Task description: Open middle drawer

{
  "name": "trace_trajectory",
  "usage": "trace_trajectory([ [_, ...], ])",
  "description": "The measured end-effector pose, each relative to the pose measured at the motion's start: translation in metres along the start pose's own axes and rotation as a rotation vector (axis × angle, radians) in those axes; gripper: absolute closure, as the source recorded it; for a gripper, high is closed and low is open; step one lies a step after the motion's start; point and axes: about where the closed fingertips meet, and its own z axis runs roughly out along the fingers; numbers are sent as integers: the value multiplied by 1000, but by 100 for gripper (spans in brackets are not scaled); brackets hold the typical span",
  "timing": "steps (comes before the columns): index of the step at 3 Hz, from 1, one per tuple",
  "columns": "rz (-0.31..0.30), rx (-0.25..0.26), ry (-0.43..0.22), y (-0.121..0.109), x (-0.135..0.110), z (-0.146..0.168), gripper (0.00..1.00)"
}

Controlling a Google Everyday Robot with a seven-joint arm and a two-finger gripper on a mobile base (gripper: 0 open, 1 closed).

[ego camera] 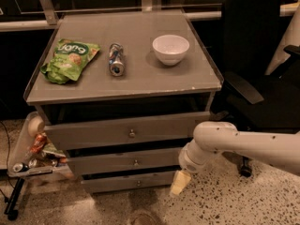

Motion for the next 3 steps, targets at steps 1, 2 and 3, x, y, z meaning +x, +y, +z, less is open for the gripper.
trace_trajectory([
  [1, -5, 4, -19, -19, -11, 26, 0],
  [2, -18, 7, -22, -32, -17, 48, 0],
  [3, -17, 22, -28, -45, -17, 61, 0],
])
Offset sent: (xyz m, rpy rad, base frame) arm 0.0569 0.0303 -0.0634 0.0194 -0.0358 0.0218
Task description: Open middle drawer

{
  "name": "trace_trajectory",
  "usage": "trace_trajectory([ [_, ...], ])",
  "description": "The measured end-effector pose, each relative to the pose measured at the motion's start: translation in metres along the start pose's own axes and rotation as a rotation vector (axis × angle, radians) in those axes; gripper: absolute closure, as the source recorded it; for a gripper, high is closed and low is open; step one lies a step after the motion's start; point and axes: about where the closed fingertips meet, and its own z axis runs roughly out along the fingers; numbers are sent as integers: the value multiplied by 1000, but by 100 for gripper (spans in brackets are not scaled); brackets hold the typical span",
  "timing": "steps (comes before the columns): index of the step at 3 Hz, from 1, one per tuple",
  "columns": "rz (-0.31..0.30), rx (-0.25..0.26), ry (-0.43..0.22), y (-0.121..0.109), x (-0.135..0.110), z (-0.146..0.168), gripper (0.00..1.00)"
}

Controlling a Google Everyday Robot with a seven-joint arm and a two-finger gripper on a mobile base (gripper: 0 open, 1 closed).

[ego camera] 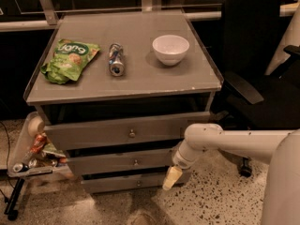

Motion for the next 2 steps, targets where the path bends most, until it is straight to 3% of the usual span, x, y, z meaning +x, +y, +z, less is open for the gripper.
trace_trajectory([
  [2, 18, 63, -8, -33, 8, 0, 0],
])
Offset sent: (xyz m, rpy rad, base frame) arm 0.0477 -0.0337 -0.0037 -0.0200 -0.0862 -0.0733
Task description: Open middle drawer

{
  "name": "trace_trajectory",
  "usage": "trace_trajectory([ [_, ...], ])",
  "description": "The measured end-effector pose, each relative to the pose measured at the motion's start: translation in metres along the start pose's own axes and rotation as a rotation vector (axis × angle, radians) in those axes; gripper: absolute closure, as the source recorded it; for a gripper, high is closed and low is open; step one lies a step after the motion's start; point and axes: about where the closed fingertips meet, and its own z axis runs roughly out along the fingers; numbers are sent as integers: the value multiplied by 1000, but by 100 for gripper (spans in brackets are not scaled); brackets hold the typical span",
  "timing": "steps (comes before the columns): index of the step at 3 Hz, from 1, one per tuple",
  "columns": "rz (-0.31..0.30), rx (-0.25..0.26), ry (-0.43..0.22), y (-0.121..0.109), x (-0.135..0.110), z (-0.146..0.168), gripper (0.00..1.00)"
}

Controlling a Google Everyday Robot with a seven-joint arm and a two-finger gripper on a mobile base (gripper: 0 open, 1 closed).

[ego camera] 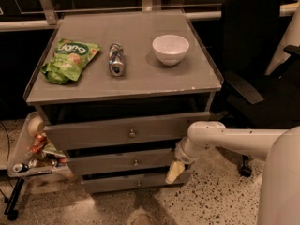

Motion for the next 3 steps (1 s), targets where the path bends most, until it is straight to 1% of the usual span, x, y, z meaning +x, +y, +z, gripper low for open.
trace_trajectory([
  [1, 10, 6, 2, -8, 2, 10, 0],
  [2, 27, -18, 5, -4, 7, 27, 0],
  [3, 42, -56, 30, 12, 18, 34, 0],
])
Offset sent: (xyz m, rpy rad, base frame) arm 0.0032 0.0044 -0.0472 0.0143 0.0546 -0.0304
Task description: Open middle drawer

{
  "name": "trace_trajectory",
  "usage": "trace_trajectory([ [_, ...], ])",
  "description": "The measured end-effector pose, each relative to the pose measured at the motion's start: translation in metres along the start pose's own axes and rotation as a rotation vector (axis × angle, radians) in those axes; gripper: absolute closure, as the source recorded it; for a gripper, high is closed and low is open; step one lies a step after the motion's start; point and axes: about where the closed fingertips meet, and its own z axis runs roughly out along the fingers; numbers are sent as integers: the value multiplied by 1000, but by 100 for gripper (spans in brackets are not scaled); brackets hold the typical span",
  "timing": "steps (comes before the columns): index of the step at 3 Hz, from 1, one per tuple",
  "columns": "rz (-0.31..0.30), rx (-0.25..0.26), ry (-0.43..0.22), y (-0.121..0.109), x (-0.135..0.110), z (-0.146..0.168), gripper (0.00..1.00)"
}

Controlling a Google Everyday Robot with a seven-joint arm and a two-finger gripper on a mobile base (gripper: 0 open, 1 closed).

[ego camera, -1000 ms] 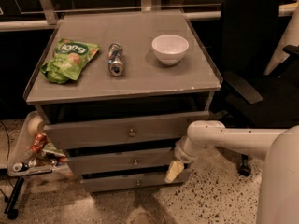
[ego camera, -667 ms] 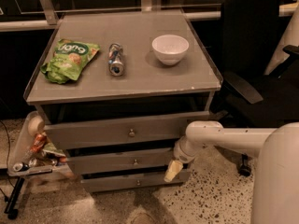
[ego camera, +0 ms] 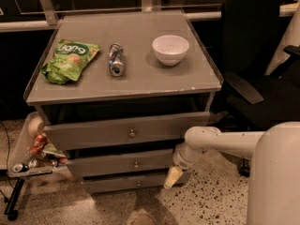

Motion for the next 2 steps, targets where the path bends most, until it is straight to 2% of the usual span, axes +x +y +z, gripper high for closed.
trace_trajectory([
  [2, 0, -13, 10, 6, 0, -8, 0],
])
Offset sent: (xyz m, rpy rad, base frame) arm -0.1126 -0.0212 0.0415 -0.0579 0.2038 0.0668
